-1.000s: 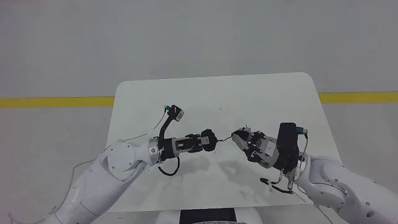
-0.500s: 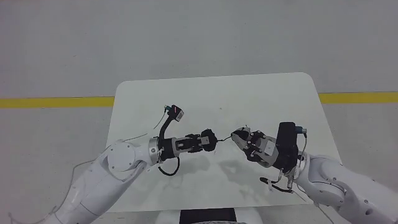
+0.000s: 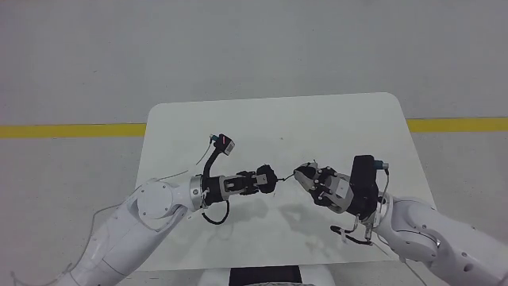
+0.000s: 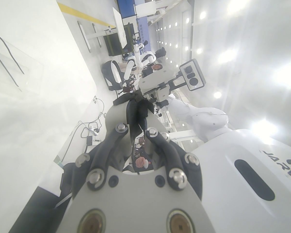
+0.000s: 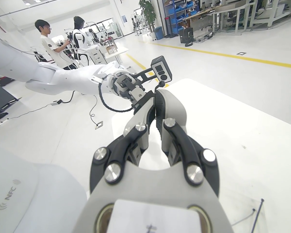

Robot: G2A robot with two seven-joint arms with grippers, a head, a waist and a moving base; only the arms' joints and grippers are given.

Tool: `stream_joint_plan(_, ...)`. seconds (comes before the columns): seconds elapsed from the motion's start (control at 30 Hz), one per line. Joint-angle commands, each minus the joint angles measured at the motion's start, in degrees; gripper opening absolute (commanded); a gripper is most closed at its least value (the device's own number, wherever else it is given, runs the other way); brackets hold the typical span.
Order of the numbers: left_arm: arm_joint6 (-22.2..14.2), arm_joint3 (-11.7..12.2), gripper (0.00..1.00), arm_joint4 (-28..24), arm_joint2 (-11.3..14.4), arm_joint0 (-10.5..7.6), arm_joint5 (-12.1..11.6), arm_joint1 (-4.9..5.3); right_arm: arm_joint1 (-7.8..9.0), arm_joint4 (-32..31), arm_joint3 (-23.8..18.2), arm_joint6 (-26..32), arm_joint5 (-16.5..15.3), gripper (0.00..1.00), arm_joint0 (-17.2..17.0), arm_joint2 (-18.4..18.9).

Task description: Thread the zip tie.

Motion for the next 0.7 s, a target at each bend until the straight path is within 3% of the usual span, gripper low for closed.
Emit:
stream_joint_plan(0.0, 0.0, 0.0, 0.00, 0.0, 0.0, 0.00, 0.0, 0.00, -0.06, 0.1, 0.2, 0.0, 0.0, 0.00, 0.4, -0.4)
stream_joint_plan(0.3, 0.0, 0.0, 0.00, 0.0, 0.0, 0.00, 0.0, 0.00, -0.17, 0.0, 0.6, -0.8, 0.0, 0.00, 1.7, -1.9)
stream_joint_plan(0.67, 0.0, 0.0, 0.00, 0.0, 0.0, 0.00, 0.0, 0.00, 0.96, -1.0, 0.2, -3.3, 0.0, 0.00, 1.1, -1.2)
